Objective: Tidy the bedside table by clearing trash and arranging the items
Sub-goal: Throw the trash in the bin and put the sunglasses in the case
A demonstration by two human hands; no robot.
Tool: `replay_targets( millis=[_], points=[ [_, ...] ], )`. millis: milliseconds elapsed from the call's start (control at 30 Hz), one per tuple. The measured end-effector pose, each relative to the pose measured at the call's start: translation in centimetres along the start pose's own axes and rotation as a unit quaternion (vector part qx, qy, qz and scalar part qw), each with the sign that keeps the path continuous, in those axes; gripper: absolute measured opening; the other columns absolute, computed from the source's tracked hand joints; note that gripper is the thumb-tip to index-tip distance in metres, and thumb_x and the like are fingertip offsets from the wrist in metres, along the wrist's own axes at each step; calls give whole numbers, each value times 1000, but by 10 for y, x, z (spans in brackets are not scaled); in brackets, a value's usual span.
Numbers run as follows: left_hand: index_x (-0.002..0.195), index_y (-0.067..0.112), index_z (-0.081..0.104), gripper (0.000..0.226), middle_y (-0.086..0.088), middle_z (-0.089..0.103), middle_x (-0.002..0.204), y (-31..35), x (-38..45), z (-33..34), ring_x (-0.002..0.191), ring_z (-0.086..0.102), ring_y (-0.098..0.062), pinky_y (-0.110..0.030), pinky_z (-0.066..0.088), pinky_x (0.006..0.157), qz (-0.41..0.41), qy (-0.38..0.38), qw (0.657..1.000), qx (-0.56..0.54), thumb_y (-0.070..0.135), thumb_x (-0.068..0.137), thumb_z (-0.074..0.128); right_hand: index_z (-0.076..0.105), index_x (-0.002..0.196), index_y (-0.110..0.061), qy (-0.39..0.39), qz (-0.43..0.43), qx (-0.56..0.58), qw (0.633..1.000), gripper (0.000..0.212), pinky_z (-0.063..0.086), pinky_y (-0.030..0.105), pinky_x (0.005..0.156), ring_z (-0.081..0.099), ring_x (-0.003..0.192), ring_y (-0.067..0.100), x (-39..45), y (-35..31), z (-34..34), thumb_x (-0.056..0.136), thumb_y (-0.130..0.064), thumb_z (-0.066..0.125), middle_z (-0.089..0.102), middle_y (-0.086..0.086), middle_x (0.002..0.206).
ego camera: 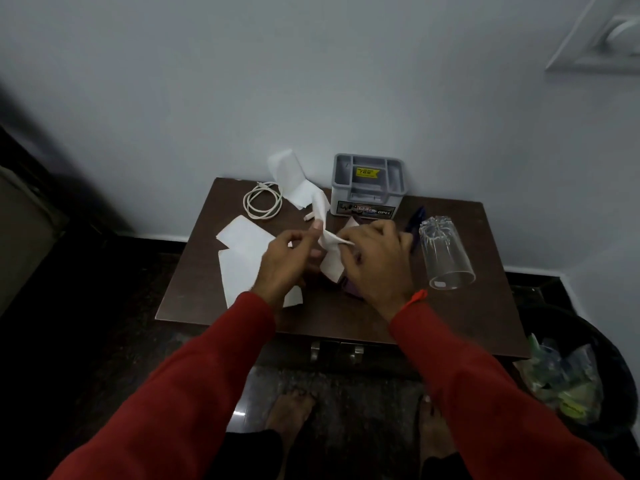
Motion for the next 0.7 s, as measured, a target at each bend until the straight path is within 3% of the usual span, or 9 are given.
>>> replay_targets(
  millis=[100, 200, 300, 367, 433, 500, 600, 700],
  points=[
    [115, 16, 65, 46, -10, 78, 93, -3, 1, -1, 72, 74, -19, -29, 51, 53, -35, -13, 992, -123, 52, 87, 72, 67, 98, -30, -29, -40, 18, 999, 13, 31, 39, 81, 53, 103, 21, -5, -12, 5, 87, -30, 60, 70, -12, 100],
    [117, 15, 64, 43, -10, 75, 88, -5, 7, -8, 72, 70, -20, -28, 52, 52, -30, -7, 988, -152, 45, 88, 74, 67, 101, -27, -70, -67, 26, 995, 17, 33, 41, 81, 54, 102, 26, -11, -11, 12, 86, -28, 59, 70, -9, 103],
    [119, 12, 65, 32, -14, 73, 99, -14, 16, -17, 74, 67, -18, -26, 52, 49, 39, 33, 996, -70, 22, 91, 74, 66, 111, -32, -116, -75, 24, 990, 29, 35, 41, 83, 49, 108, 24, -14, -9, 12, 89, -44, 52, 64, -12, 115],
    [112, 17, 68, 24, -12, 72, 99, -21, 25, -29, 82, 68, -22, -30, 52, 55, 81, 87, 992, 43, 19, 89, 74, 66, 114, -34, -109, -15, 24, 994, 35, 38, 40, 85, 50, 107, 23, -12, -3, 9, 90, -51, 47, 60, -9, 116],
    [111, 23, 69, 24, -5, 71, 100, -23, 28, -42, 96, 68, -26, -34, 52, 76, 95, 149, 969, 174, 30, 89, 73, 62, 117, -27, -86, 75, 26, 993, 35, 46, 43, 87, 53, 105, 26, -9, 11, 4, 90, -46, 53, 56, 1, 115],
    [119, 23, 66, 37, -5, 66, 119, -22, 25, -49, 112, 63, -29, -43, 52, 92, 105, 191, 939, 268, 44, 89, 69, 52, 121, -21, -99, 161, 39, 981, 38, 49, 44, 88, 54, 105, 31, -9, 27, 0, 88, -39, 60, 48, 8, 117],
    [128, 17, 61, 51, -13, 49, 138, -17, 13, -40, 122, 54, -39, -55, 52, 92, 168, 250, 895, 329, 49, 89, 69, 40, 122, -19, -169, 234, 75, 954, 45, 50, 44, 89, 55, 102, 33, -16, 39, 1, 86, -32, 64, 44, 12, 119],
    [119, 20, 67, 36, -10, 53, 131, -14, 8, -18, 114, 58, -35, -49, 53, 88, 241, 231, 888, 316, 44, 92, 67, 39, 117, -14, -186, 248, 116, 944, 39, 48, 39, 82, 56, 98, 33, -19, 43, 7, 84, -14, 60, 51, 16, 114]
  ],
)
Point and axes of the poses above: each hand's wrist, its own x-axis towards the middle knuckle, its own z-axis out of the palm, y = z × x, the point moved 1 cm from there along x, towards the middle knuckle
